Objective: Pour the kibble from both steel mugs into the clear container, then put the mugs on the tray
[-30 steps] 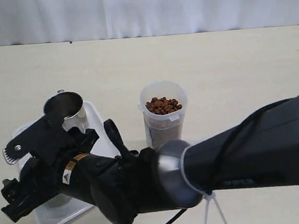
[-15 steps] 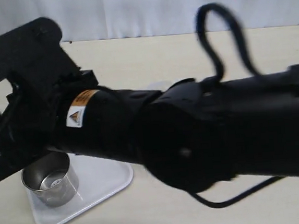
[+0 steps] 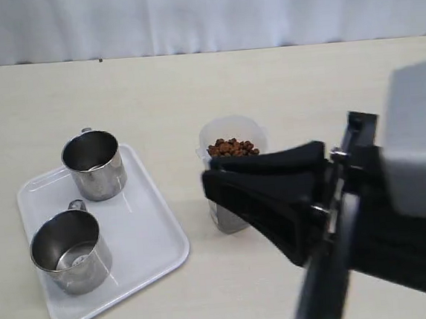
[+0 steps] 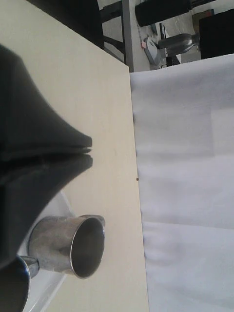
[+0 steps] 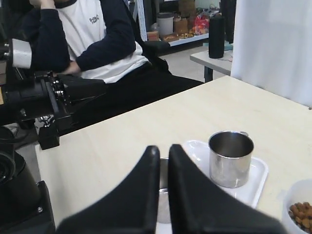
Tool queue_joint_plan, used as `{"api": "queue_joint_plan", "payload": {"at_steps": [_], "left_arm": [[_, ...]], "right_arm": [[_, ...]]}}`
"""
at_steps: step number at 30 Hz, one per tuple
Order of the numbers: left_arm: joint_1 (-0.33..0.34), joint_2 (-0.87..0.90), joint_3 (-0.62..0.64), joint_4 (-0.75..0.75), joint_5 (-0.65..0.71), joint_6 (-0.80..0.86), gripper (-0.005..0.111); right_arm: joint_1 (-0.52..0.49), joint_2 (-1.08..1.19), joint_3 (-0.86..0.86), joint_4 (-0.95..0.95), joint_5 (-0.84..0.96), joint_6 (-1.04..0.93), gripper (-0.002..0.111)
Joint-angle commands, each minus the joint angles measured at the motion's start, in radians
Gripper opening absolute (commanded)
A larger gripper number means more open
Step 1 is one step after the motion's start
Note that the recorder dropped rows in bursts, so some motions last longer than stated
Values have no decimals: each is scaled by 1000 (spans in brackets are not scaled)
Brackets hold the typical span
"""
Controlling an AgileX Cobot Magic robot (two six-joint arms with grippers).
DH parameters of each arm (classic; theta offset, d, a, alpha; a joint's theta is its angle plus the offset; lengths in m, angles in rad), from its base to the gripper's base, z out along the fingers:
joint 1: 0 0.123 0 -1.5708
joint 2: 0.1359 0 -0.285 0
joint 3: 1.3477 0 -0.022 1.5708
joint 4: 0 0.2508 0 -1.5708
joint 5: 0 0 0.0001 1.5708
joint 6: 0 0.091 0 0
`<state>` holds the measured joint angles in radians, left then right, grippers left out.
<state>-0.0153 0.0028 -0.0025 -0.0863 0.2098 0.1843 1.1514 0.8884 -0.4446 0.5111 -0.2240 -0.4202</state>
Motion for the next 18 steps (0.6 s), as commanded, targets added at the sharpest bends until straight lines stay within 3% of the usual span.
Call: {"api": "queue_joint_plan", "payload": {"at_steps": [1, 12, 14, 16, 17, 18], "left_arm": [[-8, -3, 2, -4, -14, -2, 0], [-8, -3, 2, -4, -14, -2, 0], [-8, -3, 2, -4, -14, -2, 0], [-8, -3, 2, -4, -14, -2, 0], [-8, -3, 2, -4, -14, -2, 0], [-8, -3, 2, -4, -14, -2, 0]], "right_arm": [[0, -163, 109, 4, -6, -13, 5], [-31, -449, 174, 4, -11, -11, 5], [-124, -492, 195, 4, -12, -11, 5], [-293, -532, 228, 4, -10, -11, 5], [-481, -566, 265, 4, -9, -11, 5], [-591, -584, 283, 4, -9, -11, 5]]}}
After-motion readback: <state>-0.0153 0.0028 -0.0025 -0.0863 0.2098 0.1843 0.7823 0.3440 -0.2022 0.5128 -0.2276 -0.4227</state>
